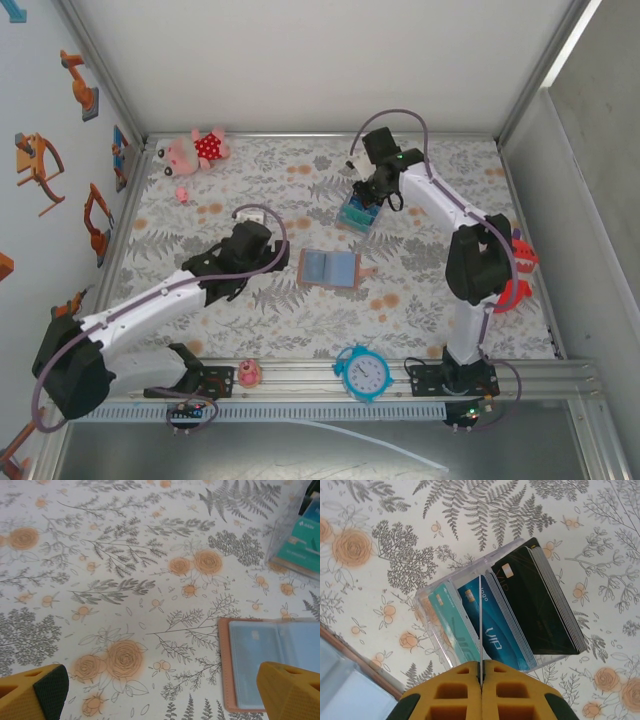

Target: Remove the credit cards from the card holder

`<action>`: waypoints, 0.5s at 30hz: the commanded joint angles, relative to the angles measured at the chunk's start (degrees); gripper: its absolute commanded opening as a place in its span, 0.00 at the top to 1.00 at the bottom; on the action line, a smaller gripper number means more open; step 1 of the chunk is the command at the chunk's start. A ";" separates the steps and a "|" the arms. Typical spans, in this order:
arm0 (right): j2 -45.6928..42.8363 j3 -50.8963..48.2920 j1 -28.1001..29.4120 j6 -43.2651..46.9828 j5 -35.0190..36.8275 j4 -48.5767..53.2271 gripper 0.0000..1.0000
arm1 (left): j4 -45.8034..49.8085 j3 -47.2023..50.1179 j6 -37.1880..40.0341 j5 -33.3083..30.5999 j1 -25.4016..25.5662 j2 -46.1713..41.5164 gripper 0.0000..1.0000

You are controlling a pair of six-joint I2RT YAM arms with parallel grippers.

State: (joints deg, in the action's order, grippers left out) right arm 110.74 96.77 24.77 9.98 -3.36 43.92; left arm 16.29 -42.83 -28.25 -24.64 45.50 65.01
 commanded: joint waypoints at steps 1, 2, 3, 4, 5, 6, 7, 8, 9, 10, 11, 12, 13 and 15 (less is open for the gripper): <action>0.98 1.95 -0.06 6.46 0.15 0.75 1.00 | 1.28 1.32 -1.58 -2.56 -0.47 -3.54 0.03; 1.27 2.01 -0.08 6.99 0.32 0.76 1.00 | 1.46 1.56 -1.64 -2.76 -0.47 -4.10 0.03; 1.53 2.10 -0.04 7.52 0.60 0.78 1.00 | 1.60 1.80 -1.72 -3.05 -0.54 -4.88 0.03; 1.87 2.27 -0.01 7.94 0.81 0.74 1.00 | 1.62 2.03 -1.81 -3.28 -0.58 -5.43 0.03; 2.14 2.37 -0.02 8.34 1.18 0.75 1.00 | 1.63 2.26 -1.81 -3.46 -0.58 -5.89 0.03; 2.44 2.46 -0.03 8.74 1.41 0.73 1.00 | 1.59 2.48 -1.93 -3.53 -0.67 -6.41 0.03; 2.67 2.46 -0.07 9.23 1.51 0.76 1.00 | 1.58 2.69 -1.98 -3.79 -0.65 -6.71 0.03; 2.92 2.60 -0.08 9.59 1.52 0.72 1.00 | 1.62 2.82 -2.10 -3.91 -0.73 -6.92 0.03; 3.23 2.71 -0.08 10.09 1.43 0.77 1.00 | 1.69 2.77 -2.15 -4.16 -0.71 -7.10 0.03; 3.56 2.93 -0.05 10.38 1.49 0.86 1.00 | 1.79 2.86 -2.23 -4.22 -0.74 -7.22 0.03; 3.86 3.11 -0.10 10.65 1.66 0.97 1.00 | 1.81 2.83 -2.29 -4.33 -0.84 -7.29 0.03; 4.25 3.45 -0.11 10.84 1.80 1.14 1.00 | 1.80 2.83 -2.35 -4.31 -0.84 -7.35 0.03; 4.60 3.85 -0.09 11.13 1.95 1.38 1.00 | 1.77 2.82 -2.42 -4.34 -0.78 -7.40 0.03; 5.25 4.55 -0.14 11.55 2.48 1.76 1.00 | 1.84 2.82 -2.42 -4.46 -0.91 -7.29 0.03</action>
State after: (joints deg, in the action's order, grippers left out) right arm 114.93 98.65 24.77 19.55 -2.09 44.38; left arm 17.34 -40.69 -29.80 -27.77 44.88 58.52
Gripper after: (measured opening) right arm 0.041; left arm 0.969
